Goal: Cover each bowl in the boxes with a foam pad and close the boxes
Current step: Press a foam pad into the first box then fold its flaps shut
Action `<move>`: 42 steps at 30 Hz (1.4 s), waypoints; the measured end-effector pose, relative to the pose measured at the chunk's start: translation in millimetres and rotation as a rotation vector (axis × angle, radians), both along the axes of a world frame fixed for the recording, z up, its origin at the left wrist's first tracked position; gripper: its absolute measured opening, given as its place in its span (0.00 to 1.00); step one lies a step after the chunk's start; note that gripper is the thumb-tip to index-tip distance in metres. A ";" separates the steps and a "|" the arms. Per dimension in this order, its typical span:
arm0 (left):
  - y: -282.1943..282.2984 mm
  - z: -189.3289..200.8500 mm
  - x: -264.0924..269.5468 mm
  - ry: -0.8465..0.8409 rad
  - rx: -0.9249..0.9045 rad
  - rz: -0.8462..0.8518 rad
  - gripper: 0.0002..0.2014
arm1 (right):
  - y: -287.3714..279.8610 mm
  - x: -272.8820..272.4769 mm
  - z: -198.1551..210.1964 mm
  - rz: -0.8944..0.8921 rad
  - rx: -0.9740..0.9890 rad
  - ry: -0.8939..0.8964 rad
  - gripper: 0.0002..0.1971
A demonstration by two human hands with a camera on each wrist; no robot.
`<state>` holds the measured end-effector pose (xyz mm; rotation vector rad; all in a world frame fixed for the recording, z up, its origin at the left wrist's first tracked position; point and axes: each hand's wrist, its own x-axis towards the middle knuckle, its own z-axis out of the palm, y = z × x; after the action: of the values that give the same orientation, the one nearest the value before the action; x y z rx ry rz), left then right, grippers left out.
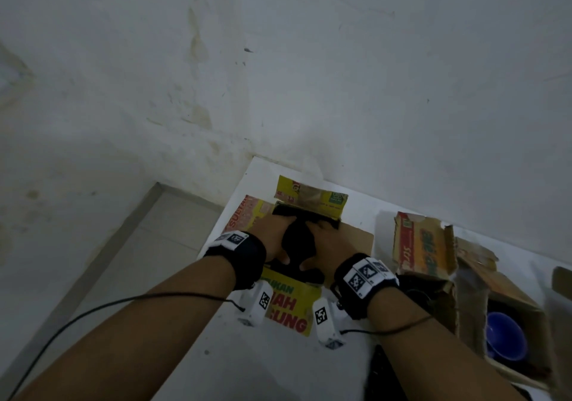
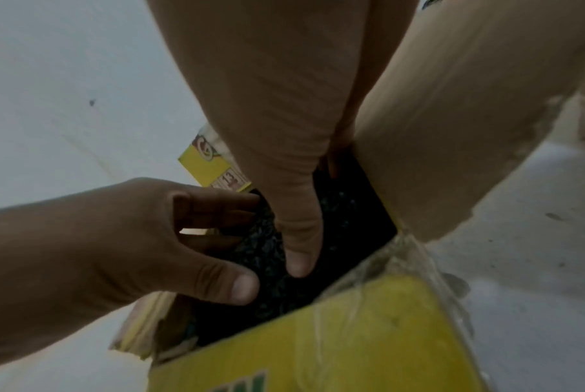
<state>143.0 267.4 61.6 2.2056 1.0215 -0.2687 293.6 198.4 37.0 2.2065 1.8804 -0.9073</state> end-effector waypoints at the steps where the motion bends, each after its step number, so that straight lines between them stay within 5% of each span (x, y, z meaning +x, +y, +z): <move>1: 0.5 -3.3 1.1 0.056 0.001 -0.026 0.36 | 0.6 -2.5 -5.1 0.009 -0.015 -0.008 0.56; 9: 5.0 -8.3 6.7 0.098 -0.011 0.019 0.24 | 8.0 0.5 -10.8 -0.015 0.021 0.025 0.46; 12: 8.3 -9.7 11.2 0.049 -0.076 0.071 0.27 | 12.2 6.6 -4.6 -0.038 0.040 0.005 0.44; 19: 9.5 -18.3 19.8 0.166 -0.022 -0.039 0.34 | 9.6 -9.0 -8.6 0.042 -0.072 -0.032 0.59; 30: 6.4 -17.3 14.4 0.148 0.017 -0.080 0.38 | 0.3 -11.2 -6.6 0.058 -0.025 -0.068 0.52; 33: 3.1 -16.8 5.4 0.071 0.032 -0.036 0.42 | -6.9 -9.5 -1.1 -0.013 0.056 0.051 0.50; 38: -10.6 -8.5 -40.3 -0.381 0.208 0.300 0.29 | -47.3 8.3 15.1 -0.326 0.632 0.026 0.20; 40: -19.0 -8.5 -62.8 -0.465 0.261 0.558 0.30 | -65.9 18.4 10.0 -0.461 0.712 0.033 0.20; 42: -22.2 -16.5 -80.1 -0.515 0.066 0.849 0.35 | -78.9 22.1 11.9 -0.727 0.626 0.230 0.30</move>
<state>62.8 245.2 45.1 1.5636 1.5329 0.6796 315.6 119.5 48.9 3.4302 1.5836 -0.7170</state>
